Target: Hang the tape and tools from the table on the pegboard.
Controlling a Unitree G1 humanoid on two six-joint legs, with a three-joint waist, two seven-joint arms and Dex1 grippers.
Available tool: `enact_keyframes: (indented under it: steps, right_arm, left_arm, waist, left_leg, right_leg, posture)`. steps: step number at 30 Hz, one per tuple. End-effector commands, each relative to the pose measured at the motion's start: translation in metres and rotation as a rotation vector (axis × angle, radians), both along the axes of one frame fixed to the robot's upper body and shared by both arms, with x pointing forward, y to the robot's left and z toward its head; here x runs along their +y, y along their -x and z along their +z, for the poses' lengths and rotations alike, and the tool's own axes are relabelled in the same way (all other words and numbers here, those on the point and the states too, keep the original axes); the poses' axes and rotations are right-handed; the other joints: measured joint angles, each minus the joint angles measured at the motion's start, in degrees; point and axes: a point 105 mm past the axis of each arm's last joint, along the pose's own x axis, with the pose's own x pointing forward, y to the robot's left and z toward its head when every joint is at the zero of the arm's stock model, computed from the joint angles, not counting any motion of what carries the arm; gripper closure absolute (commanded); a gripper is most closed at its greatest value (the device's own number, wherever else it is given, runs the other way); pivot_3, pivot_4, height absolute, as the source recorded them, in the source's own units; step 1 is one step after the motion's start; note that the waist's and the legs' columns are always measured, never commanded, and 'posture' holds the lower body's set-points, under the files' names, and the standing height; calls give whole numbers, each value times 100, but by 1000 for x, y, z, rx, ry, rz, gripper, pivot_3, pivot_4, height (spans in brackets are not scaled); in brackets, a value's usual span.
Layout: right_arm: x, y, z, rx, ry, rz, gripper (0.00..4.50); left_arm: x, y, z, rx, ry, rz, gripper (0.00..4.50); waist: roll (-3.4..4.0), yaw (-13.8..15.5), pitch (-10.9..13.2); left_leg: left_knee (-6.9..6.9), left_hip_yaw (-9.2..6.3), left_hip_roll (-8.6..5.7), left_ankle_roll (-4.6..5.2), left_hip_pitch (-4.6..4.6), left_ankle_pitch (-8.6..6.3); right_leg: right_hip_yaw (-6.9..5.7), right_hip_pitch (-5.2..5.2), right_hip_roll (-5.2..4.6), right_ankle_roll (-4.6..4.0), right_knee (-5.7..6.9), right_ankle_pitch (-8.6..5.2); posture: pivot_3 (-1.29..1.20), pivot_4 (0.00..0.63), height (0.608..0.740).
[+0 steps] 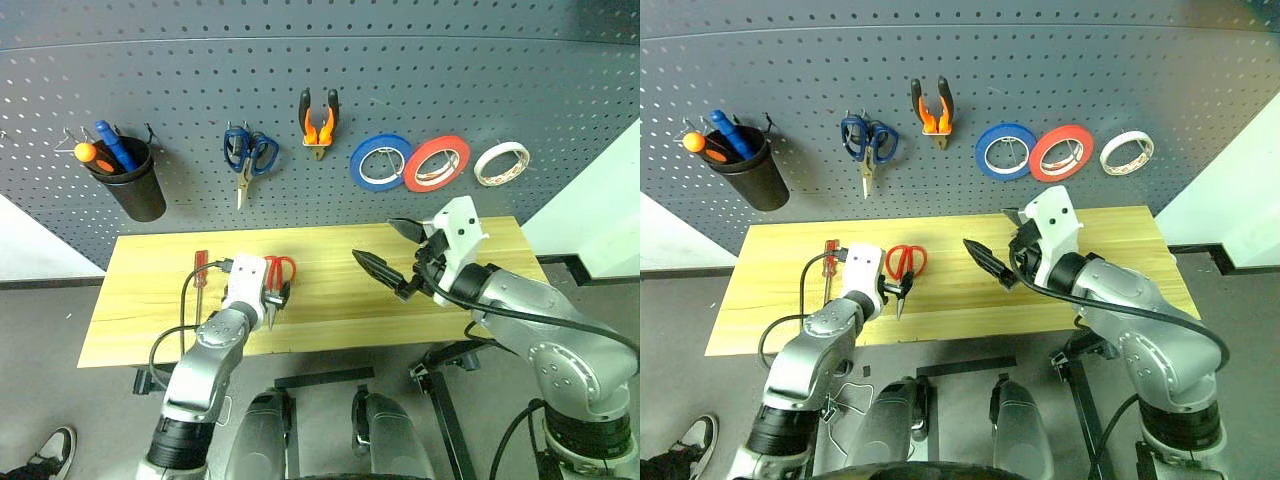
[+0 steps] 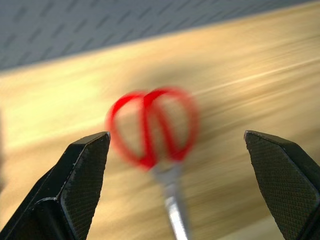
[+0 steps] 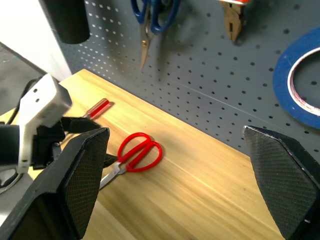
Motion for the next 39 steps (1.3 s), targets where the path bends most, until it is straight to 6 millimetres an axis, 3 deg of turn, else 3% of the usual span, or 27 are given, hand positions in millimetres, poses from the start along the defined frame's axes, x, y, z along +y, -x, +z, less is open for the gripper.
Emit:
enact_keyframes:
  steps: [1,8,15,27,39]
  right_arm:
    - [8,5,6,-29,-17,17,15]
    - [10,7,4,-15,-24,6,15]
    - [6,9,3,-4,-23,-16,15]
    - [5,12,5,-6,-30,-45,15]
    - [2,12,-6,25,1,-68,15]
  left_arm:
    - [2,5,-8,89,-2,47,0]
    - [11,13,-25,206,-5,105,0]
    - [26,-3,-35,221,-8,138,0]
    - [12,-17,-41,233,14,60,0]
    - [-5,-8,-14,99,89,-87,0]
  waist:
    - [-1,-7,5]
    - [3,-4,73]
    - [0,1,140]
    - [1,-11,183]
    - [10,-13,217]
  left_leg:
    - [0,-1,-1,6,1,-4]
    - [0,-10,0,16,3,-10]
    - [0,-11,-2,15,-7,-11]
    - [0,-8,-2,18,-48,-12]
    - [-3,-8,-1,20,-57,-14]
  right_leg:
    - [3,0,0,4,1,-2]
    - [7,-3,-2,-2,0,-9]
    - [7,-12,-14,-5,-4,-11]
    - [9,-46,-19,-4,-3,-10]
    - [8,-54,-31,-3,-8,-12]
  posture:
    - [57,253,716]
    - [49,277,716]
    - [36,286,716]
    - [12,297,716]
    - [16,287,716]
